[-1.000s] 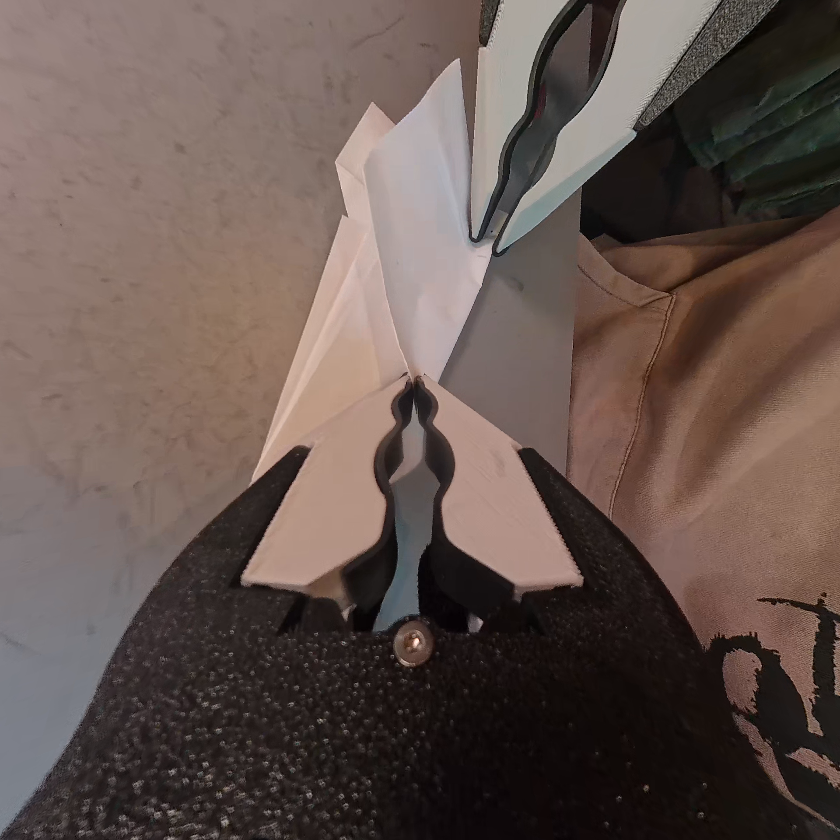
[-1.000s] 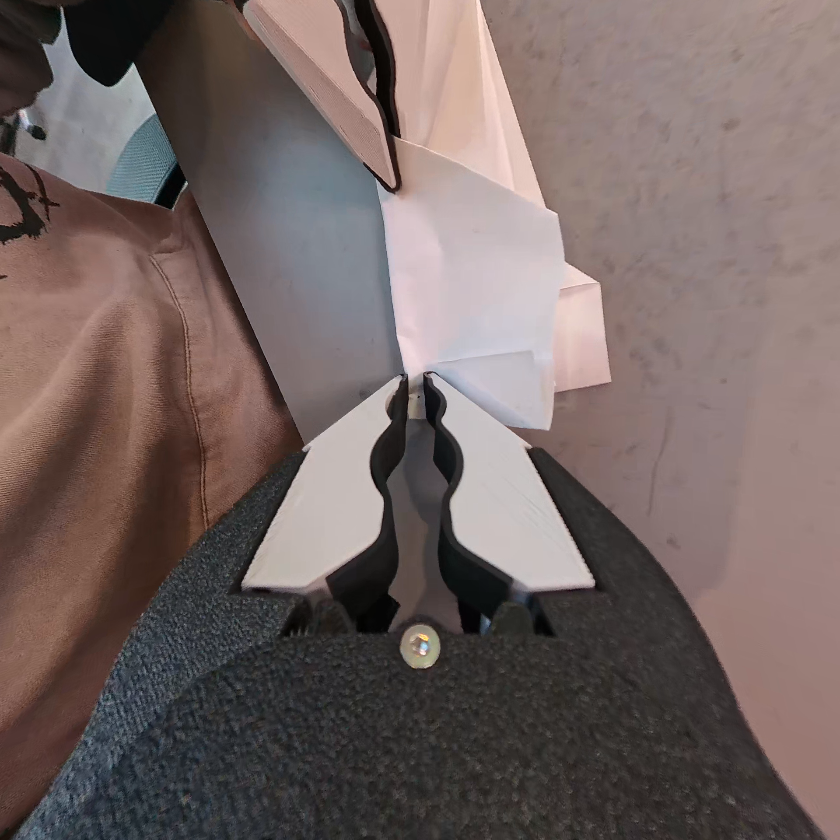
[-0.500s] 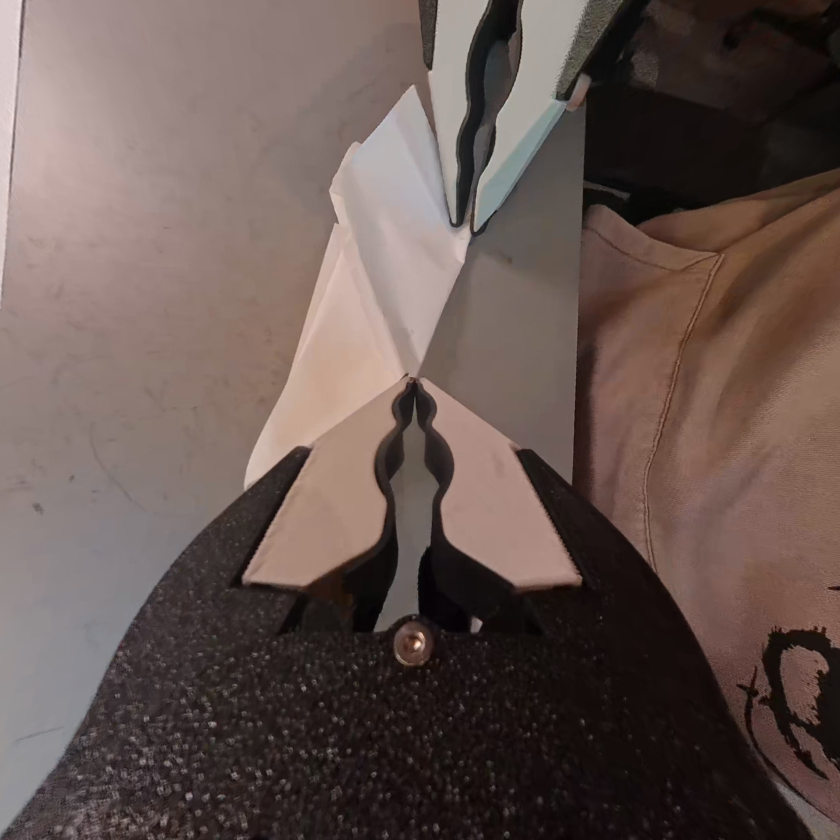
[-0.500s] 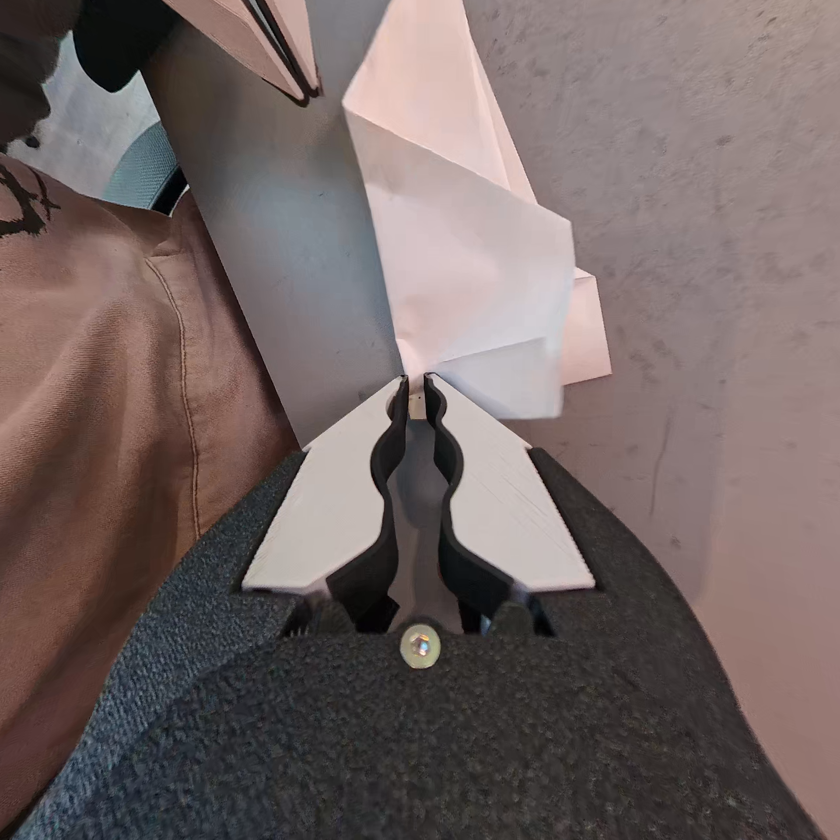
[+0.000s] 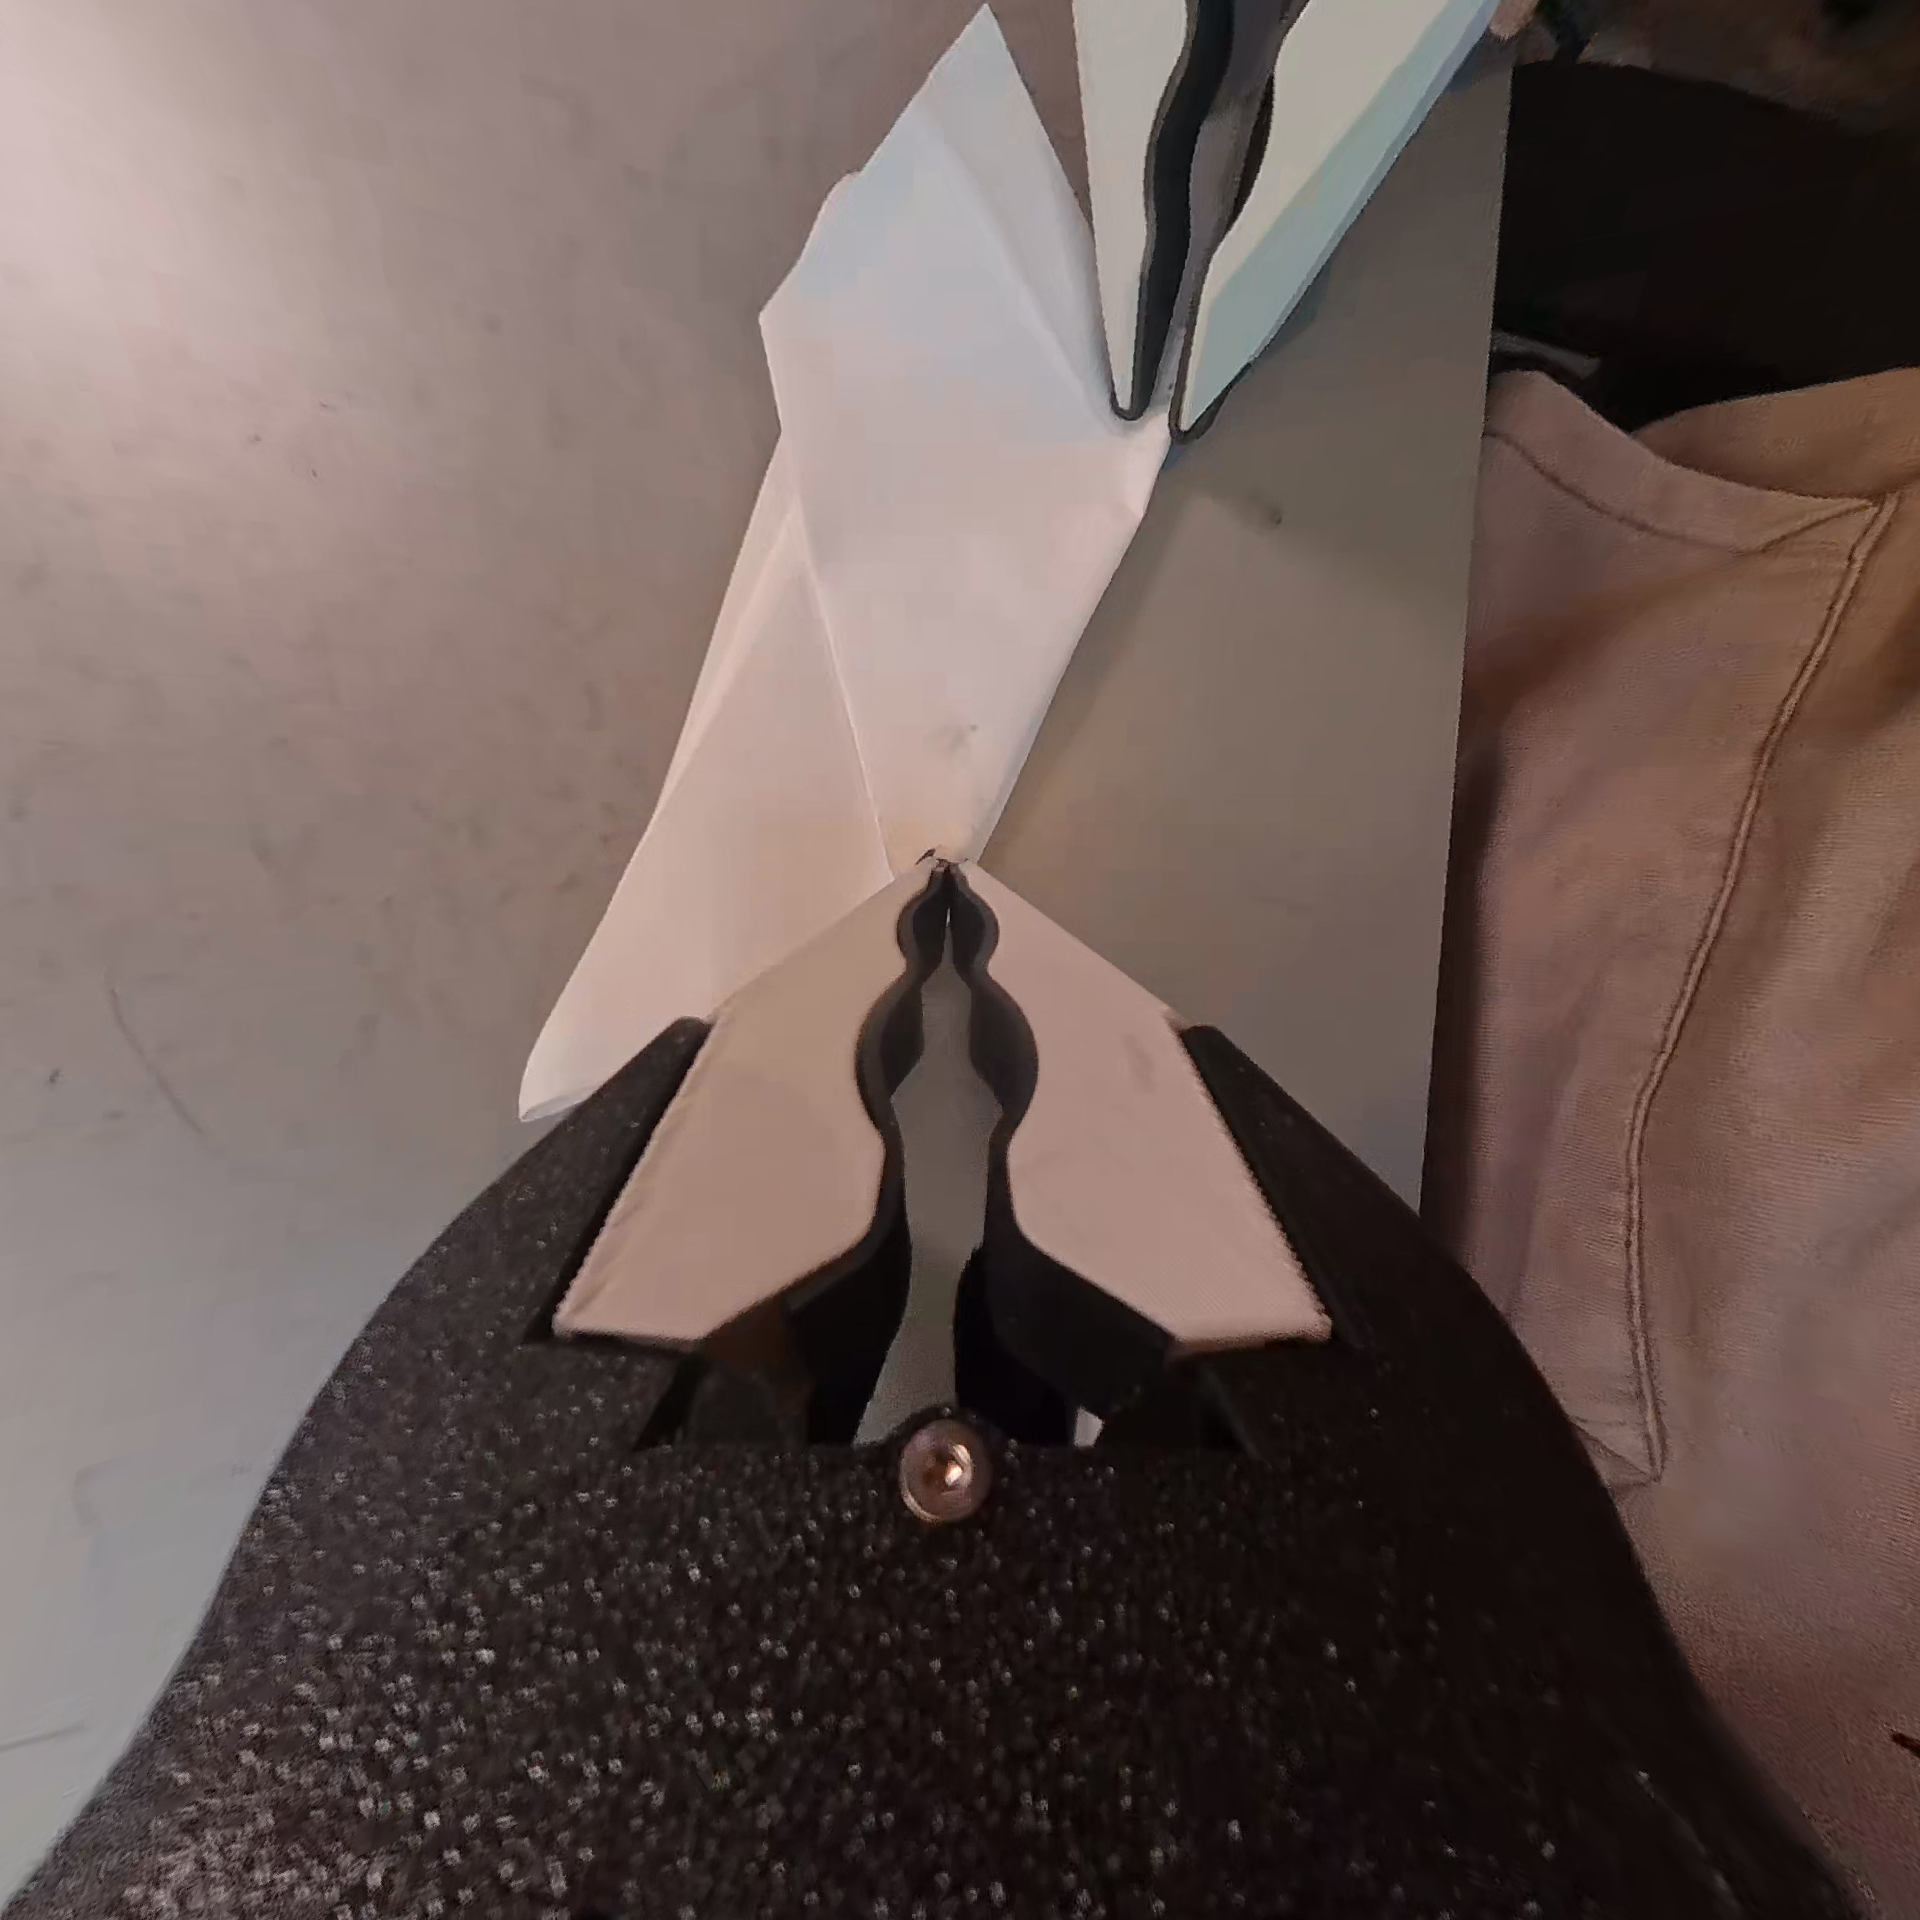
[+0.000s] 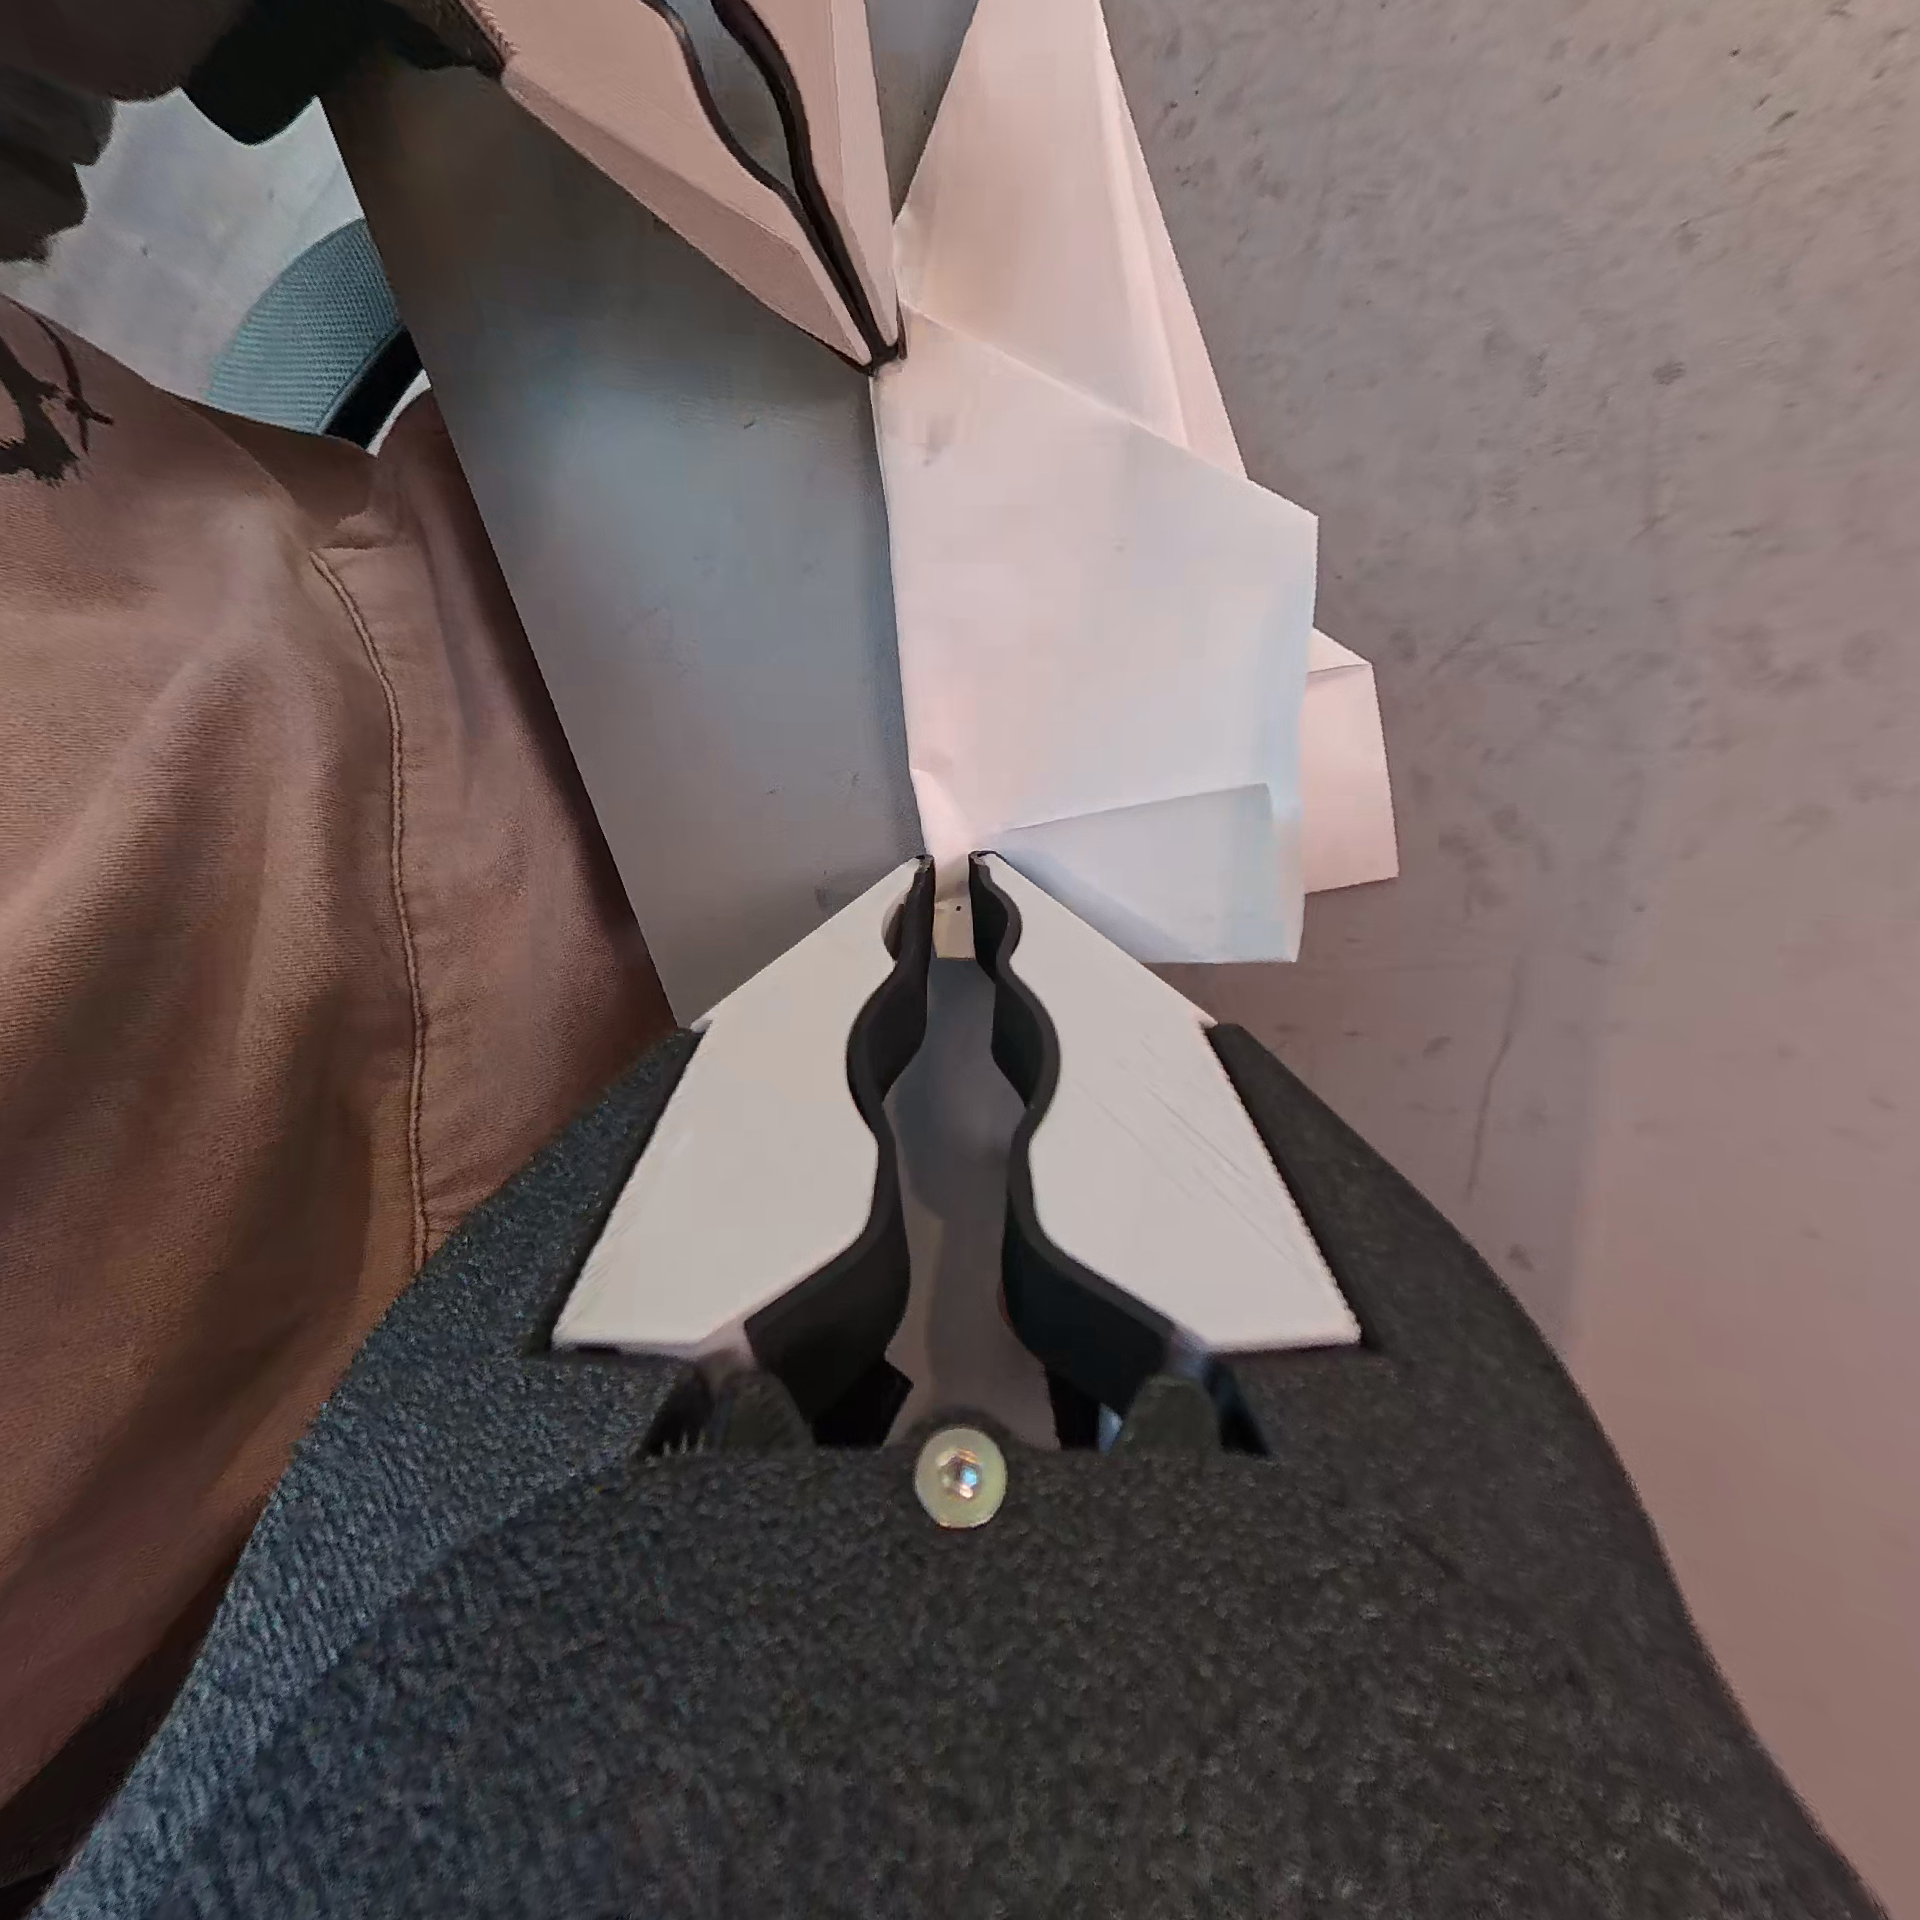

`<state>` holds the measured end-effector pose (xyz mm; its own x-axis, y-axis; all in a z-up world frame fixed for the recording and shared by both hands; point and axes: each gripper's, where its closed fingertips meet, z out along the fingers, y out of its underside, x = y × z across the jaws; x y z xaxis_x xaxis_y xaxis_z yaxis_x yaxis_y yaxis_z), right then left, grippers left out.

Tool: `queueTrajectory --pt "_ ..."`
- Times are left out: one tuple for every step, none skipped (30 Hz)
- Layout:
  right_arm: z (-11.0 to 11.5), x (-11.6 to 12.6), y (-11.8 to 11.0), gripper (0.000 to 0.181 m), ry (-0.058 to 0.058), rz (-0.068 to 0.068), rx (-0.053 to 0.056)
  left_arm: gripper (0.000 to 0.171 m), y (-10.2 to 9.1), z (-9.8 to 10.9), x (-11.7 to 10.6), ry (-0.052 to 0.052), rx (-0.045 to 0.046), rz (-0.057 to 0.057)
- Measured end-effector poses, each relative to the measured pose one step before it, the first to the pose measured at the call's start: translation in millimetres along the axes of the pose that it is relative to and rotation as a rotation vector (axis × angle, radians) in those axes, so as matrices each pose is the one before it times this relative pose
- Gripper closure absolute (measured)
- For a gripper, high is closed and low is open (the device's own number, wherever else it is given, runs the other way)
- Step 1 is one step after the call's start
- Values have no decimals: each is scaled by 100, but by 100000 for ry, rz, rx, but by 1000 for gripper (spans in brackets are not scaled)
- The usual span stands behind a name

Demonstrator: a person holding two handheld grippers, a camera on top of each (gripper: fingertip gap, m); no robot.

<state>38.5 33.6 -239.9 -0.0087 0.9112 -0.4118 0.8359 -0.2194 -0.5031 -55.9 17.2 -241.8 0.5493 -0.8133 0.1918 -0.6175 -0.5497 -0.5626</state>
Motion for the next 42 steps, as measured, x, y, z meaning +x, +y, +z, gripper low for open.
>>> queueTrajectory --pt "12 -16 0 175 90 -1114 -288 171 121 66 42 2301 -11 -3315" --pt "14 -8 1 175 -63 -889 -351 171 116 26 55 2827 -434 -3295" --pt "-10 -1 4 175 -147 -489 -510 171 1 4 6 2402 -432 -2046" --pt "2 3 0 175 -190 -571 -446 171 19 28 -27 1337 -564 -170" --pt "-8 0 -11 175 -368 -189 -217 171 -2 7 7 984 -508 -162" --pt "0 1 -3 175 -588 208 108 171 21 -2 -1 609 -584 -581" --pt "-10 1 -17 175 -718 489 606 171 11 7 -4 246 -488 -191" --pt "-16 -10 -41 175 -768 459 1035 171 2 6 -2 -13 -400 -42" --pt "-37 10 -41 175 -104 -656 1377 171 0 5 4 -205 -244 -31" --pt "-90 55 -97 175 968 -90 1523 171 0 3 3 -199 -44 -357" --pt "-148 -48 -112 175 1372 -850 867 171 1 2 0 -133 66 -573" --pt "-325 -122 -262 174 2457 -3289 732 171 5 8 0 -132 0 -311" --pt "-567 -213 -679 175 3114 -4417 2138 171 -4 -2 -4 -145 -180 -59" --pt "-660 -405 -1183 175 2559 -3817 4070 171 -10 3 -4 -93 -309 -17" --pt "-454 -580 -1388 175 1488 -3251 4058 171 -13 7 5 58 -300 -178" --pt "-20 -657 -1091 175 1014 -4409 1357 171 -10 6 2 247 -166 -44" --pt "404 -537 -806 175 1494 -5743 -783 171 -3 4 8 391 -53 -131" --pt "701 -249 -715 178 2286 -5734 -1228 171 -4 2 1 255 -33 39" --pt "954 -299 -478 181 121 -4593 -2284 171 6 -2 -4 -52 -69 372" --pt "1124 -95 -180 181 -777 -2913 -3751 171 0 -1 -3 -284 -98 219" --pt "1139 343 44 181 401 -1996 -4410 171 1 0 -5 -510 -93 325" --pt "1057 357 135 181 -388 -684 -4243 171 5 2 -4 -609 -32 324" --pt "904 280 94 181 -1254 1180 -3247 171 6 1 -7 -511 80 181" --pt "730 249 162 181 -1234 1763 -2939 171 0 -5 -1 -247 275 -43" --pt "553 226 306 181 -540 628 -3221 171 -5 -9 1 108 541 -336" --pt "414 308 325 181 989 -157 -2686 171 -4 -1 2 391 798 -634" --pt "231 -38 34 181 -662 301 -497 171 -11 -10 9 506 1043 -716" --pt "53 11 9 181 -479 1049 -507 171 -9 -7 -6 605 1339 -704" --pt "92 31 54 181 -429 1312 -543 171 -20 -4 3 783 1604 -669" --pt "108 16 4 181 -471 687 88 171 -17 -15 7 920 1665 -863" --pt "32 -2 1 181 -501 596 -14 171 -11 -19 15 609 1340 -907" --pt "18 -8 10 181 -174 -247 -204 171 -25 -21 -3 -239 819 -23" --pt "5 1 7 181 133 -559 -441 171 -4 -26 6 -1255 309 1216" --pt "12 0 -4 181 650 -1107 -659 171 -30 -41 3 -2072 -93 2139" --pt "16 -1 -2 181 1047 -1559 -741 171 -43 -47 44 -2081 -244 2224" --pt "11 -1 -3 181 1111 -1462 -440 171 -96 -56 222 -601 -106 1933" --pt "7 -6 -12 181 841 -898 106 171 -266 -21 461 1599 1029 1187" --pt "16 -8 -27 181 499 93 676 171 -386 49 191 468 1820 484" --pt "18 -7 -33 181 472 92 857 171 83 204 -459 -3376 -1017 1290" --pt "6 -1 -24 181 804 -954 778 171 458 261 -568 -4083 -3069 2337" --pt "-12 5 -15 181 1247 -1740 807 171 -70 13 34 -406 188 1101" --pt "-17 -5 2 181 1189 -607 823 171 71 8 -8 -890 -1198 352"
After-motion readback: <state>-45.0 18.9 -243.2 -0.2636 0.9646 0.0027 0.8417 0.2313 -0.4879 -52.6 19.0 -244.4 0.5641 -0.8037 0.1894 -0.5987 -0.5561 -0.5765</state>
